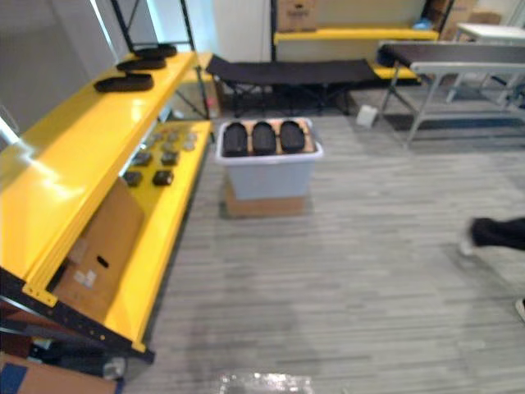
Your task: Walk over and take plastic housings, then place them on the shelf
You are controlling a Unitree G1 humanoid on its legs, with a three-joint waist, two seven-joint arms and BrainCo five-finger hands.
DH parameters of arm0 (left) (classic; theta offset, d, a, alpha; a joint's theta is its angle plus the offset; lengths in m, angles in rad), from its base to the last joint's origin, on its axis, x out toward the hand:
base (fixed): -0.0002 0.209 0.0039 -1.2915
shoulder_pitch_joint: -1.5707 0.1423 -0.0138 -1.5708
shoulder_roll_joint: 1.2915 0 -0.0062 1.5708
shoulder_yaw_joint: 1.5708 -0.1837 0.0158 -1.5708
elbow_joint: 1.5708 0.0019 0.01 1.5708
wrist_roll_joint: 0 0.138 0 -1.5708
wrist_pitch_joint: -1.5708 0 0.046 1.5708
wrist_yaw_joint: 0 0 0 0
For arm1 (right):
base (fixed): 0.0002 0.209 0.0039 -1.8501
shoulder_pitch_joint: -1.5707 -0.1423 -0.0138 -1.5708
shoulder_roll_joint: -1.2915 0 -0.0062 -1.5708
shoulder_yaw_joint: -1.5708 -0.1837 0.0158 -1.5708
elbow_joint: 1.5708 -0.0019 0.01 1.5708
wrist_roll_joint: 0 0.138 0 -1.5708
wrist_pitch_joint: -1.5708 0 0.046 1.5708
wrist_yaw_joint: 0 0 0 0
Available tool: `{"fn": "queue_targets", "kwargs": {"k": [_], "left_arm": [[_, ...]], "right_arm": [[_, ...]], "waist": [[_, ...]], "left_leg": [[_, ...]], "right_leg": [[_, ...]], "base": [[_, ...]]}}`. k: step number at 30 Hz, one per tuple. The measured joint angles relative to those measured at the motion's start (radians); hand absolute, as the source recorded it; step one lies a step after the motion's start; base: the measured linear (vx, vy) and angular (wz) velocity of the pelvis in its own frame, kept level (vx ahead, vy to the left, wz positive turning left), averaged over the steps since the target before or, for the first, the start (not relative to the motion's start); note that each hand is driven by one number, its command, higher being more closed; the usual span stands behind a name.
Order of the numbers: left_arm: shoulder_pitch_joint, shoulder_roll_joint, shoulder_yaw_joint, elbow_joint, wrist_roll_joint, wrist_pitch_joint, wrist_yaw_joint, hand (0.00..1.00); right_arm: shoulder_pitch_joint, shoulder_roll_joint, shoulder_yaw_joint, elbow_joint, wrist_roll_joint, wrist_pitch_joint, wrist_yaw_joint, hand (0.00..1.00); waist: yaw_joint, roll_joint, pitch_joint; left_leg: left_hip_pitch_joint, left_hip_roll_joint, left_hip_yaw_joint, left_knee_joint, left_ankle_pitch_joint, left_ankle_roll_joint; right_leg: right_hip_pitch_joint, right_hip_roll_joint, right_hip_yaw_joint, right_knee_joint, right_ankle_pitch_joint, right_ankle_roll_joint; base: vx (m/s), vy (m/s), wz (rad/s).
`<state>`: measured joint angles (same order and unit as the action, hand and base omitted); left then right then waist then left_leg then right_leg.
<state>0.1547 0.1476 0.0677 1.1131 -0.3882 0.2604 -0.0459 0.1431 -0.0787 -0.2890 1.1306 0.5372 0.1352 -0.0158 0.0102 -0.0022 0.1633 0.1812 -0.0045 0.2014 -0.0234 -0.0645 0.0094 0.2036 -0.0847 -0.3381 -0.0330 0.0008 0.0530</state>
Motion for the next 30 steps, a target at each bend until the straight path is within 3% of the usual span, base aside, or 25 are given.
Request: {"fn": "queue_targets", "kwargs": {"k": [14, 22, 28, 30], "left_arm": [[-0.008, 0.013, -0.001, 0.007, -0.036, -0.004, 0.008, 0.0], [-0.008, 0.015, -0.001, 0.007, -0.035, -0.003, 0.031, 0.0], [-0.008, 0.015, -0.001, 0.007, -0.035, -0.003, 0.031, 0.0], [-0.008, 0.015, -0.001, 0.007, -0.034, -0.004, 0.031, 0.0]], "right_arm": [[-0.044, 0.032, -0.034, -0.001, 0.0, -0.027, -0.008, 0.0], [-0.049, 0.032, -0.033, -0.001, -0.001, -0.005, 0.019, 0.0], [-0.051, 0.031, -0.031, 0.012, -0.015, -0.063, 0.02, 0.0], [-0.053, 0.029, -0.031, 0.019, -0.02, -0.063, 0.042, 0.0]], "waist": [[0.001, -0.02, 0.032], [0.0, -0.026, 0.034], [-0.001, -0.029, 0.036], [-0.001, -0.03, 0.036]], "left_leg": [[0.064, -0.027, 0.003, -0.057, 0.004, -0.006], [0.063, -0.028, 0.002, -0.063, 0.008, 0.0], [0.063, -0.031, 0.002, -0.064, 0.008, 0.001], [0.063, -0.033, 0.002, -0.064, 0.008, 0.001]], "right_leg": [[0.043, -0.02, -0.016, -0.012, -0.008, 0.039], [0.042, -0.02, -0.018, -0.011, -0.008, 0.039], [0.041, -0.023, -0.019, -0.013, -0.008, 0.039], [0.041, -0.024, -0.019, -0.014, -0.008, 0.039]], "base": [[0.01, 0.021, 0.0], [-0.05, 0.002, 0.0], [-0.04, 0.007, 0.0], [-0.02, 0.005, 0.0]]}}
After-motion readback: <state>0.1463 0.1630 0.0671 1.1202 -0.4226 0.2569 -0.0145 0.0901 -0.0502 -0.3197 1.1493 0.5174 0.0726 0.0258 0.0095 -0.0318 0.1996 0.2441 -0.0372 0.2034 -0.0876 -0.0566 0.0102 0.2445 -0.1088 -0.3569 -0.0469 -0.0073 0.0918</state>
